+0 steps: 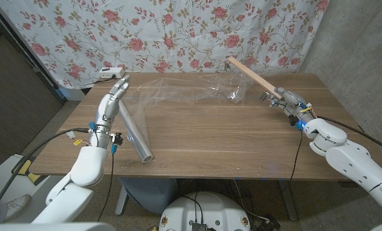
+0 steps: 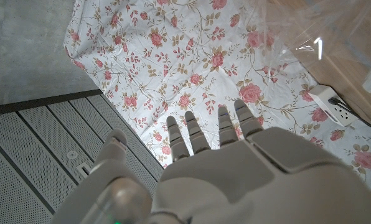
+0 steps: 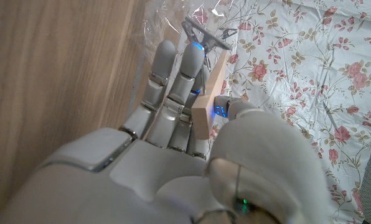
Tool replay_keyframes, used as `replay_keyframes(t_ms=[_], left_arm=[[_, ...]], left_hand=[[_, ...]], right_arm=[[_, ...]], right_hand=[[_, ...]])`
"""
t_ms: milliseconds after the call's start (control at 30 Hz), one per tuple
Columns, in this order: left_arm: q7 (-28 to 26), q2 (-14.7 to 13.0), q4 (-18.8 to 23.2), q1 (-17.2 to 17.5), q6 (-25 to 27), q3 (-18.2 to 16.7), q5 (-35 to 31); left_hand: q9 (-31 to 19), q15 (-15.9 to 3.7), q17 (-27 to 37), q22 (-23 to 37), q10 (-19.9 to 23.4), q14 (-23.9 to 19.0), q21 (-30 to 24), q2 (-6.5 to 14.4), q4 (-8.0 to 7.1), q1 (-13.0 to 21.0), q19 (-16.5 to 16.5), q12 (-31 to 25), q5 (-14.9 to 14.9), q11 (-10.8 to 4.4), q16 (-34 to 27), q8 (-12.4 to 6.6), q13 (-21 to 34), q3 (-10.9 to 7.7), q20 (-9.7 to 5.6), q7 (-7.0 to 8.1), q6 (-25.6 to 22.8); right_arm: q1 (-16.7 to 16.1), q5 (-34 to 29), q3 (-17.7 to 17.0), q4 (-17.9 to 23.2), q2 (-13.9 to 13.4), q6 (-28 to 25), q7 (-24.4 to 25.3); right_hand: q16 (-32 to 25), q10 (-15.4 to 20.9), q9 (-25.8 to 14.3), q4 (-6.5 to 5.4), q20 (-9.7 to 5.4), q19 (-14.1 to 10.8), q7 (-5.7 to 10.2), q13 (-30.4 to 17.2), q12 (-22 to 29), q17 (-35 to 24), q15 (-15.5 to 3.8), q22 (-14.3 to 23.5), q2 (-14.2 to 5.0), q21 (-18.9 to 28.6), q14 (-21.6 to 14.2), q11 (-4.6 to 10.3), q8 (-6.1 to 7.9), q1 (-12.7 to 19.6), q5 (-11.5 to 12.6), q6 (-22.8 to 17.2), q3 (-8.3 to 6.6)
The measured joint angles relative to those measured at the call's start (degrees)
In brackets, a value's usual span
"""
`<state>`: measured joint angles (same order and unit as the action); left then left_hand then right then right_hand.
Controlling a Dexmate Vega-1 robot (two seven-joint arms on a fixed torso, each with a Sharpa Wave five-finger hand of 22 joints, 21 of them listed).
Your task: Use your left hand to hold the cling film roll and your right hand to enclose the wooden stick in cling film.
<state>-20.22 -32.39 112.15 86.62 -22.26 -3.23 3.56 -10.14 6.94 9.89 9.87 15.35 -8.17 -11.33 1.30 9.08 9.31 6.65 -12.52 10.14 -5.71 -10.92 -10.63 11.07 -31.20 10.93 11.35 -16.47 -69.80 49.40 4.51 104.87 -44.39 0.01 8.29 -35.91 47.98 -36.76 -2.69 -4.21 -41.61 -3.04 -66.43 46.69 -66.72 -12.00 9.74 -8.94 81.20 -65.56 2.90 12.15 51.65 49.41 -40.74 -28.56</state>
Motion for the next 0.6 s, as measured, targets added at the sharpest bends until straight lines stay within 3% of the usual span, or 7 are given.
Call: replay_keyframes(t_ms=[267, 600], left_arm=[[0.1, -0.8, 0.3, -0.7, 1.5, -1.3, -0.2], [-0.1, -2.3, 0.5, -1.5, 3.9, -1.7, -2.4]], left_hand=[[0.0, -0.01, 0.0, 0.0, 0.2, 0.0, 0.0, 0.5, 0.00, 0.5, 0.0, 0.0, 0.0, 0.21, 0.0, 0.00, 0.0, 0.00, 0.00, -0.21, -0.2], [0.0, -5.47, 0.0, 0.0, 0.5, 3.0, 0.3, 1.4, -0.40, 1.4, -0.8, 0.0, 0.0, 0.51, 0.8, 0.00, 0.0, -0.41, -1.67, -0.71, -0.1]], right_arm=[[0.1, -0.2, 0.0, 0.0, 0.0, 0.5, -0.2], [-0.4, -0.2, -0.5, 0.6, -0.1, 0.9, -0.2]], right_hand=[[0.0, 0.0, 0.0, 0.01, 0.00, 0.0, 0.00, -0.3, -0.2, 0.0, -0.10, 0.0, -0.05, 0.0, 0.1, 0.00, -0.01, -0.3, 0.0, 0.0, -0.01], [0.0, 0.3, 0.0, 0.01, 0.00, 0.0, 0.10, -0.3, -0.1, -0.3, -0.09, 0.0, -0.07, 0.0, 0.1, -0.11, 0.07, -0.3, 0.0, -0.1, -0.01]])
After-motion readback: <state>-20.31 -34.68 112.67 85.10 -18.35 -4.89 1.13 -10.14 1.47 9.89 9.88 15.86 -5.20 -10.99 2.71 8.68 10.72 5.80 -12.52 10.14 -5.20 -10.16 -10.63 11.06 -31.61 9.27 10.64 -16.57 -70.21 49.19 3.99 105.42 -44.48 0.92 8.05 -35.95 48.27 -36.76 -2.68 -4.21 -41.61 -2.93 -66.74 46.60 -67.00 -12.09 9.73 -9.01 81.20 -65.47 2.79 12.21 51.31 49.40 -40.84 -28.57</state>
